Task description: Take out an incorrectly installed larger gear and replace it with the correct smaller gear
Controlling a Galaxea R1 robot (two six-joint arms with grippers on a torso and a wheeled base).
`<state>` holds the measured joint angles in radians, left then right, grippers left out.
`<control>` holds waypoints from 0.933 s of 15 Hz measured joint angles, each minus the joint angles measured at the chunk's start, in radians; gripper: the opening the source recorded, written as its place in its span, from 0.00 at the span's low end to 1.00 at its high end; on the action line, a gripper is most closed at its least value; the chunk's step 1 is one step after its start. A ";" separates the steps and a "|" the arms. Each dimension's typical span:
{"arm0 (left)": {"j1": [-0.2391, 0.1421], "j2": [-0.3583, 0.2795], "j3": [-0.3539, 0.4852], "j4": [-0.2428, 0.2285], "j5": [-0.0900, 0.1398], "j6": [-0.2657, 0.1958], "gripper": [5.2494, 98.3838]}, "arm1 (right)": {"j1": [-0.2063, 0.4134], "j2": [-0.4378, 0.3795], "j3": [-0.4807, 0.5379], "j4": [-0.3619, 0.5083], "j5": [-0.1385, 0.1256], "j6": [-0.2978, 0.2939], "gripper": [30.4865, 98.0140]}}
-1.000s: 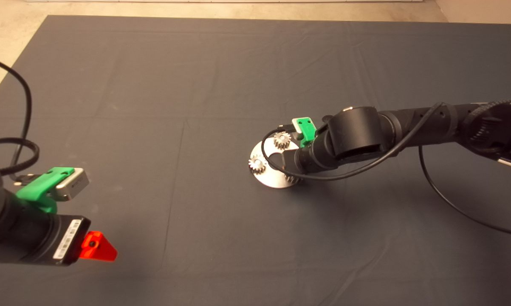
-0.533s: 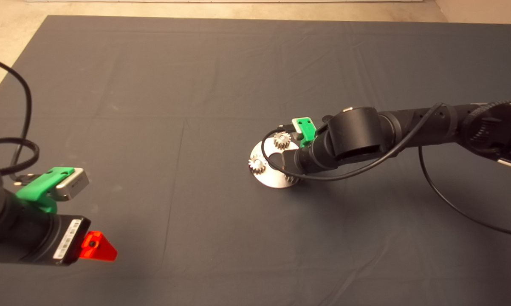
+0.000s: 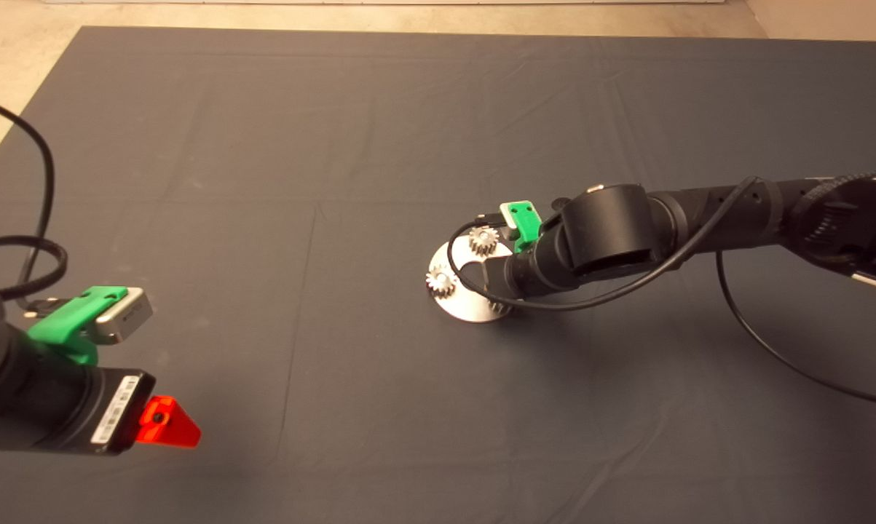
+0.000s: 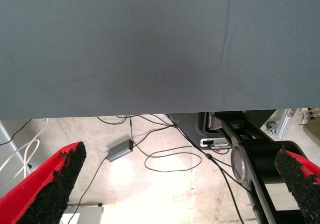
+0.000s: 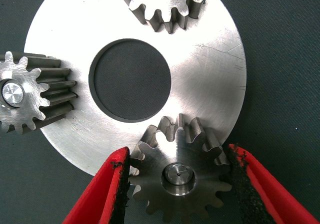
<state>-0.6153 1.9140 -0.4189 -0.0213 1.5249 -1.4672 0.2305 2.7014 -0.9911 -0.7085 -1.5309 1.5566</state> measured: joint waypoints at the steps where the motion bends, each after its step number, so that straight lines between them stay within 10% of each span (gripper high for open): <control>1: 0.000 0.000 0.000 0.000 0.000 0.000 1.00 | 0.000 0.000 0.000 0.000 0.000 0.000 0.25; 14: 0.000 0.000 0.000 0.000 0.000 0.000 1.00 | 0.000 -0.003 0.007 -0.001 0.000 0.002 0.23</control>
<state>-0.6153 1.9142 -0.4189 -0.0211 1.5249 -1.4668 0.2307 2.6984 -0.9836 -0.7100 -1.5313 1.5587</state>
